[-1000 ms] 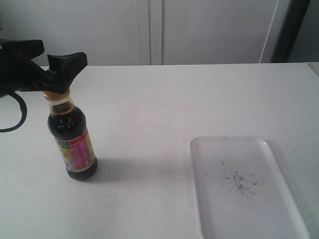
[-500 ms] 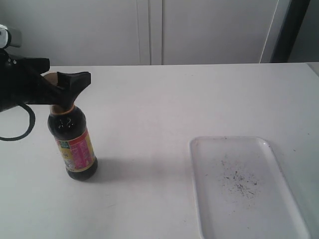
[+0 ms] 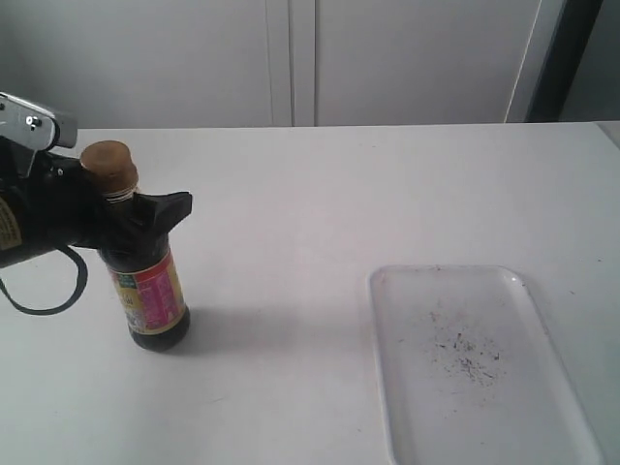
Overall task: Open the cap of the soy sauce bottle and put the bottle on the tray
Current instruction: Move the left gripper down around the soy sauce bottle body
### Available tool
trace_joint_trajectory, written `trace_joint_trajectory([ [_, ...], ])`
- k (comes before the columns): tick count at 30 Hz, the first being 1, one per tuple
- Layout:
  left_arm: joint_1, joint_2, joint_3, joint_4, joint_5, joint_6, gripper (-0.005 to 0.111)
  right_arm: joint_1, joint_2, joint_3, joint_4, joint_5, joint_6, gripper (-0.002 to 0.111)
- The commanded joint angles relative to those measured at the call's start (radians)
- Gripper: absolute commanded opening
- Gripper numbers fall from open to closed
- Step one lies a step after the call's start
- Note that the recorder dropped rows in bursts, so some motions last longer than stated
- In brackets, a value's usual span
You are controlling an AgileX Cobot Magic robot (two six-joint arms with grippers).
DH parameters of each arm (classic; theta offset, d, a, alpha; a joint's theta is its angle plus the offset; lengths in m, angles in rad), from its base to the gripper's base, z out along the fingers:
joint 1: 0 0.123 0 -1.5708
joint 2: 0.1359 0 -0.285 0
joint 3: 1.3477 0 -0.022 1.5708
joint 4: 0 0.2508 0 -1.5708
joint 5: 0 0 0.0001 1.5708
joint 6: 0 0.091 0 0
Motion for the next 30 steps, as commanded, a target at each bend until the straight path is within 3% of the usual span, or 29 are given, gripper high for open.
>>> trace_joint_trajectory([
  [1, -0.003, 0.046, 0.007, -0.018, -0.033, 0.034, 0.105, -0.004, -0.005, 0.003, -0.01, -0.015, -0.008, 0.0],
  [7, -0.003, 0.088, 0.055, -0.109, -0.043, 0.165, 0.105, -0.004, -0.005, 0.003, -0.01, -0.015, -0.008, 0.0],
  [12, -0.003, 0.157, 0.116, -0.163, -0.229, 0.252, 0.105, -0.004, -0.005, 0.003, -0.01, -0.015, -0.008, 0.0],
  [18, -0.003, 0.186, 0.161, -0.214, -0.292, 0.339, 0.105, -0.004, -0.005, 0.003, -0.01, -0.015, -0.008, 0.0],
  [26, -0.003, 0.186, 0.235, -0.295, -0.391, 0.409, 0.105, -0.004, -0.005, 0.003, -0.01, -0.015, -0.008, 0.0],
  [30, -0.003, 0.186, 0.242, -0.295, -0.398, 0.409, 0.098, -0.004, -0.005, 0.003, -0.01, -0.015, -0.008, 0.0],
])
